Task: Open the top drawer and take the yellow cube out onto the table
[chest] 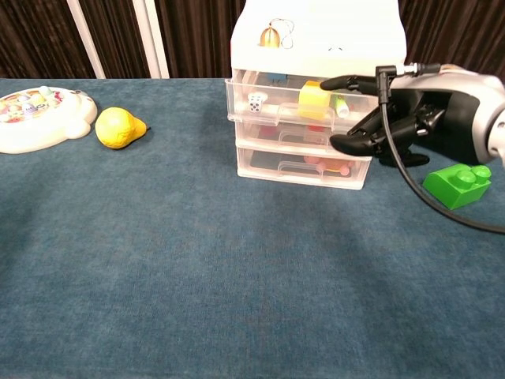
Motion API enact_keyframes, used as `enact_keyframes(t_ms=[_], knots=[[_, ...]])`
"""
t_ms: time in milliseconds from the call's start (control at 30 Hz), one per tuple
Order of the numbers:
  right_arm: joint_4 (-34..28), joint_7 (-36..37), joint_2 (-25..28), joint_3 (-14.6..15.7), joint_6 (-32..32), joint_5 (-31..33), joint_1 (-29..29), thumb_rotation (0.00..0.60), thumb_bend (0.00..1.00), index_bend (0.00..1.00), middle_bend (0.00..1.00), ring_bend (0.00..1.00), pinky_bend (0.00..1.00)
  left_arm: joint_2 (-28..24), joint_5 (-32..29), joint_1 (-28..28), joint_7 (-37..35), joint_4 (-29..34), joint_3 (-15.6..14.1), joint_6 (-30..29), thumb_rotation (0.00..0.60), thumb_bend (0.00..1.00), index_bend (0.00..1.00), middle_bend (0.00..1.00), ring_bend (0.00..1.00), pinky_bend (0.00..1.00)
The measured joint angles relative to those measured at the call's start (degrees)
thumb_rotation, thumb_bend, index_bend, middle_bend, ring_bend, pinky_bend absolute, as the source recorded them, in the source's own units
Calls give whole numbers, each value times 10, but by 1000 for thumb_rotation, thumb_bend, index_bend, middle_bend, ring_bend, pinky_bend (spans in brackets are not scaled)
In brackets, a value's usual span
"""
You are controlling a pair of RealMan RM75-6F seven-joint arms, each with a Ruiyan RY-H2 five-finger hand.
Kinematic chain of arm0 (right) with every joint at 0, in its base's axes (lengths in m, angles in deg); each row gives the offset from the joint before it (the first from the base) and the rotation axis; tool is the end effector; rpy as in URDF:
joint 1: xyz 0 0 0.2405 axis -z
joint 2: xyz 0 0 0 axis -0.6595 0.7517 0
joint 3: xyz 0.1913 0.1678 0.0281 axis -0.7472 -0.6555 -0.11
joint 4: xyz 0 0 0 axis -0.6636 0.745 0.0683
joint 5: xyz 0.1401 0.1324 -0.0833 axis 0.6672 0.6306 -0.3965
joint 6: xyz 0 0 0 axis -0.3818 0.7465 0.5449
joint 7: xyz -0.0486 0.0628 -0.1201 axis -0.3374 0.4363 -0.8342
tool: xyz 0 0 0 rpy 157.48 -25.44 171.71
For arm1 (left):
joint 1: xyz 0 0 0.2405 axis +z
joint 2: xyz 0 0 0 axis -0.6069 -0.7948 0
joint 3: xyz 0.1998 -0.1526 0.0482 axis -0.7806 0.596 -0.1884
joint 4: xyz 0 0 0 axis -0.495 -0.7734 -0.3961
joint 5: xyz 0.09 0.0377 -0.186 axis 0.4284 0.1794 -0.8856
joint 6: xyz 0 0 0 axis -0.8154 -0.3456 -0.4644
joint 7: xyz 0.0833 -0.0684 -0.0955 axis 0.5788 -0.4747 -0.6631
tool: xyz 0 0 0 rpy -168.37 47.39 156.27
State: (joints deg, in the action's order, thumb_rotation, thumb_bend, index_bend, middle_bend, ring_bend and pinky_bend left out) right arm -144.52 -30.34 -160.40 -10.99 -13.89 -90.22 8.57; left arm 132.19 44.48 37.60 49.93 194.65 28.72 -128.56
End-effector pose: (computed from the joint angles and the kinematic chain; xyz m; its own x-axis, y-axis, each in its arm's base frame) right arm -0.1117 -0.2748 0.0323 -0.3857 -0.5287 0.7561 -0.8900 -0.0028 -0.4559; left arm -0.3012 0.1563 0.2105 0.3287 -0.0279 0.9440 0.9225 0.2239 -0.3146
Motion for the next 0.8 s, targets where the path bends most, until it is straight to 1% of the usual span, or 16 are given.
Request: enact_keyframes(t_ms=[167, 267, 400, 533, 700, 800], knots=[[-14, -72, 4, -10, 25, 54, -22, 600, 458, 38, 885, 910, 987, 0, -1, -1, 1, 0, 0, 2, 600, 300, 62, 0, 0, 0], [-21, -99, 6, -14, 31, 83, -36, 600, 458, 43, 885, 910, 987, 0, -1, -1, 1, 0, 0, 2, 600, 300, 62, 0, 0, 0], [-29, -123, 10, -18, 33, 112, -52, 600, 458, 89, 885, 910, 987, 0, -1, 0, 0, 0, 0, 0, 600, 300, 62, 0, 0, 0], [-40, -131, 14, -20, 32, 130, -61, 600, 458, 132, 886, 911, 987, 0, -1, -1, -1, 0, 0, 1, 600, 300, 62, 0, 0, 0], [-47, -157, 18, -18, 34, 145, -73, 600, 457, 151, 887, 912, 987, -1, -3, -1, -1, 0, 0, 3, 600, 300, 62, 0, 0, 0], [-49, -175, 18, -18, 42, 166, -84, 600, 457, 151, 887, 912, 988, -1, -4, -1, -1, 0, 0, 4, 600, 300, 62, 0, 0, 0]])
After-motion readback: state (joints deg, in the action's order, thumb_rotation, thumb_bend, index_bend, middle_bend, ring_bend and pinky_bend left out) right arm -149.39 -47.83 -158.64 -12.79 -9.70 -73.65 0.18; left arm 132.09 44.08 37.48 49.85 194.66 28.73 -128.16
